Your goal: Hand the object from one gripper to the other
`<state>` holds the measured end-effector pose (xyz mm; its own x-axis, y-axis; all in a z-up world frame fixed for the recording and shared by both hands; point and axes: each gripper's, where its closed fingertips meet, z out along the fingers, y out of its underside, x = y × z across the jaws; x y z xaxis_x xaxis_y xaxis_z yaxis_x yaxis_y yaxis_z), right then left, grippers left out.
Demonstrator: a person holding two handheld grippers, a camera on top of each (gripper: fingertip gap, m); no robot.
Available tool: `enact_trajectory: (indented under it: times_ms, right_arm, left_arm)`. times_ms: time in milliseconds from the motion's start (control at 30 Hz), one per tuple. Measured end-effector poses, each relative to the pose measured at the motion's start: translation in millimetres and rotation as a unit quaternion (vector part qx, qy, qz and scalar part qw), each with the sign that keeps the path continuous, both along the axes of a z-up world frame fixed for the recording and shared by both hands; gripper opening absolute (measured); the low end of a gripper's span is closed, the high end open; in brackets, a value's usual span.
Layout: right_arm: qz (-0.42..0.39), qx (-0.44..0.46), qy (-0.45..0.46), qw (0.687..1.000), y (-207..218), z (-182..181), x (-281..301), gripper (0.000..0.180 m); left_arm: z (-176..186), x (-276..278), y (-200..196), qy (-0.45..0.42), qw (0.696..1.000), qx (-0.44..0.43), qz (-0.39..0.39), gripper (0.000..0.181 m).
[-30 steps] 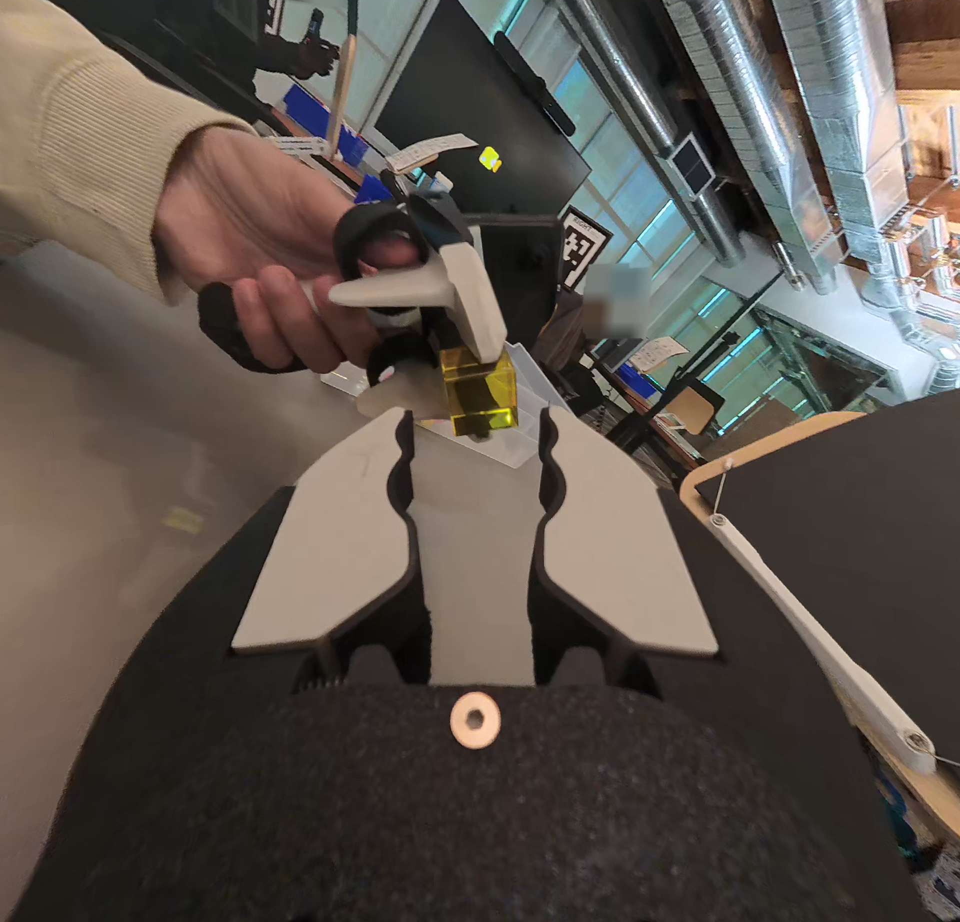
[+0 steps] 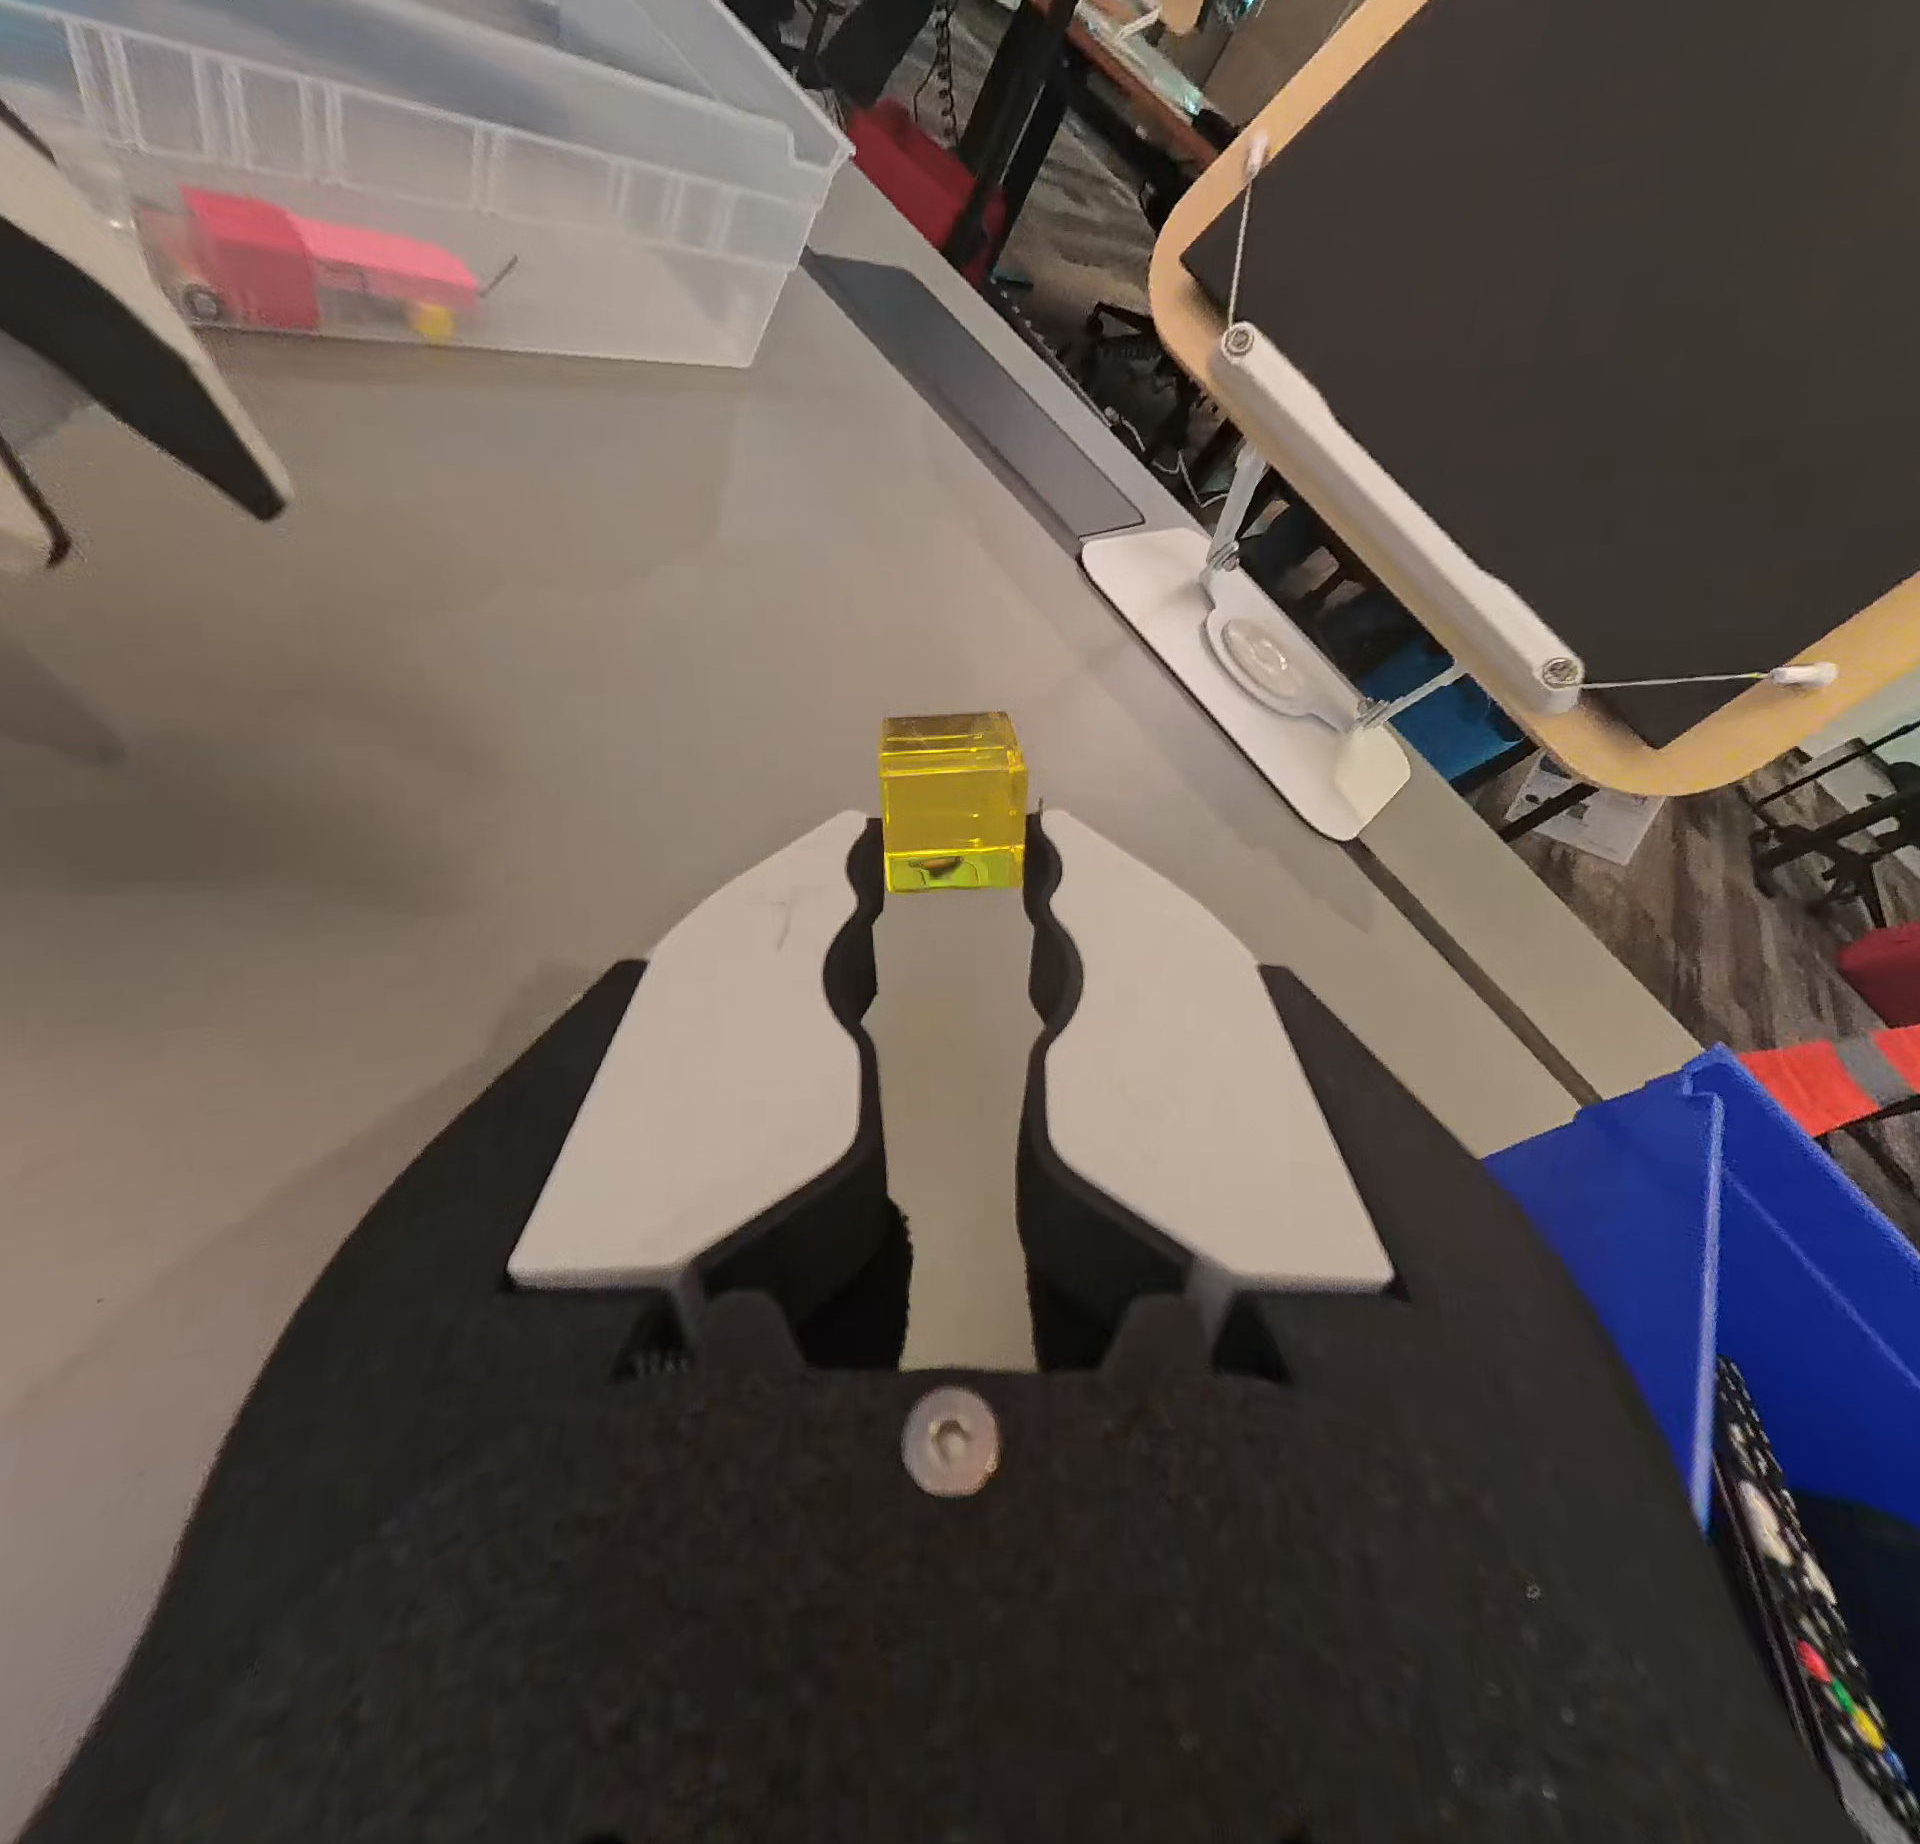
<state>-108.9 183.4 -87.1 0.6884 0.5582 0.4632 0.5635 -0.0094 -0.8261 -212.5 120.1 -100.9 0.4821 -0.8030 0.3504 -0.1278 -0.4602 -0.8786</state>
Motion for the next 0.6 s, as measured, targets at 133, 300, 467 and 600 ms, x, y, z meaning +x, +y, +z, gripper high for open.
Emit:
enact_trajectory:
  times_ms: [133,300,467,600]
  right_arm:
    - [0.003,-0.014,-0.008,1.000,-3.1,-5.3,-2.4,0.025]
    - [0.022,0.005,-0.064,0.998,-11.3,-10.9,-16.0,0.025]
    - [0.049,0.087,-0.148,0.984,-21.3,-8.3,-30.1,0.025]
    - [0.073,0.116,-0.177,0.975,-29.7,-7.7,-42.2,0.025]
  left_arm:
    - [-0.5,7.8,6.0,0.008,1.000,0.003,0.017,0.049]
    - [7.8,30.0,22.1,0.079,0.996,0.007,0.042,0.043]
    - [18.1,51.6,20.3,0.110,0.994,0.004,-0.020,0.040]
    - [12.1,58.2,18.3,0.109,0.993,0.000,-0.042,0.039]
